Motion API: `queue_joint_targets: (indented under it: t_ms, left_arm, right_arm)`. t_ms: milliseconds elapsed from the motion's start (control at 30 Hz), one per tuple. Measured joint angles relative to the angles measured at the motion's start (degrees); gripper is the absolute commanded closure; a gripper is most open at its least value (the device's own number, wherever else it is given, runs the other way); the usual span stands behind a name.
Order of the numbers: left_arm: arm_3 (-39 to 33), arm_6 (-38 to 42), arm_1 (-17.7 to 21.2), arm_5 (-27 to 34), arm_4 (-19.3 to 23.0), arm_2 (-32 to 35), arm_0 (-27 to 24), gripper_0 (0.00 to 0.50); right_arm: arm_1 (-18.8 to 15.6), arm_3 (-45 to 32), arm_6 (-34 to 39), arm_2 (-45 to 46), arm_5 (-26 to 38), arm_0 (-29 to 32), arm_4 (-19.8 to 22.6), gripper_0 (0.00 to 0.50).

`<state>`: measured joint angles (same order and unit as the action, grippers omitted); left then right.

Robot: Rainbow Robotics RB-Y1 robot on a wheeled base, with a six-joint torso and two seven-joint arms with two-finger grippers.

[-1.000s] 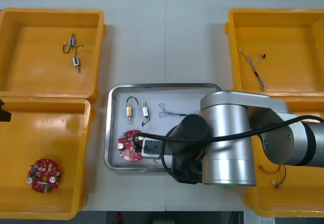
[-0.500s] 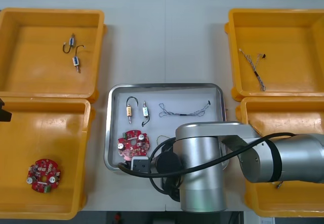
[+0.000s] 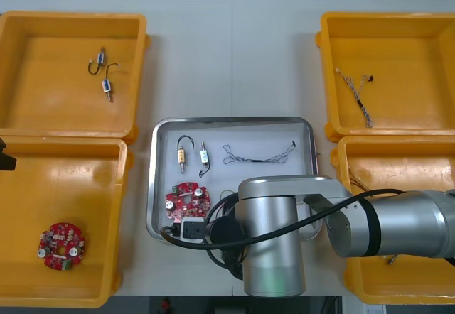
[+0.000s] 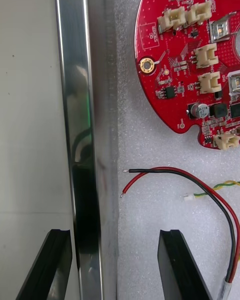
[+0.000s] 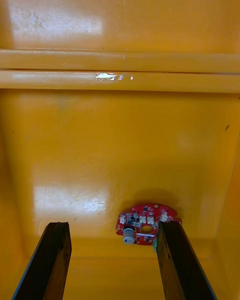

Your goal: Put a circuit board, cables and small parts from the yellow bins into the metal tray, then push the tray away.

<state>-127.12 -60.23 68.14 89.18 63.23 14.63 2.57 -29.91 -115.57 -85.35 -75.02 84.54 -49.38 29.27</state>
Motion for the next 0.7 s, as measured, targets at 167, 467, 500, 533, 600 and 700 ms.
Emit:
queue_joint_targets:
  t_ms: [167, 467, 500, 533, 600, 700]
  left_arm:
    - [0.0, 0.0, 0.0, 0.0, 0.0, 0.0, 0.0, 0.000]
    - [0.0, 0.0, 0.0, 0.0, 0.0, 0.0, 0.0, 0.000]
    - [0.0, 0.0, 0.0, 0.0, 0.0, 0.0, 0.0, 0.000]
    - [0.0, 0.0, 0.0, 0.0, 0.0, 0.0, 0.0, 0.000]
    - [0.0, 0.0, 0.0, 0.0, 0.0, 0.0, 0.0, 0.000]
    - [0.0, 0.0, 0.0, 0.0, 0.0, 0.0, 0.0, 0.000]
  right_arm:
    - [0.3, 0.3, 0.0, 0.0, -0.1, 0.1, -0.1, 0.409]
    - [0.5, 0.3, 0.3, -0.2, -0.2, 0.2, -0.4, 0.500]
    - [0.5, 0.3, 0.3, -0.2, -0.2, 0.2, -0.4, 0.500]
    - [0.5, 0.3, 0.3, -0.2, -0.2, 0.2, -0.6, 0.500]
    - [0.5, 0.3, 0.3, -0.2, -0.2, 0.2, -1.3, 0.500]
    - [0.5, 0.3, 0.3, -0.2, -0.2, 0.2, -2.5, 0.500]
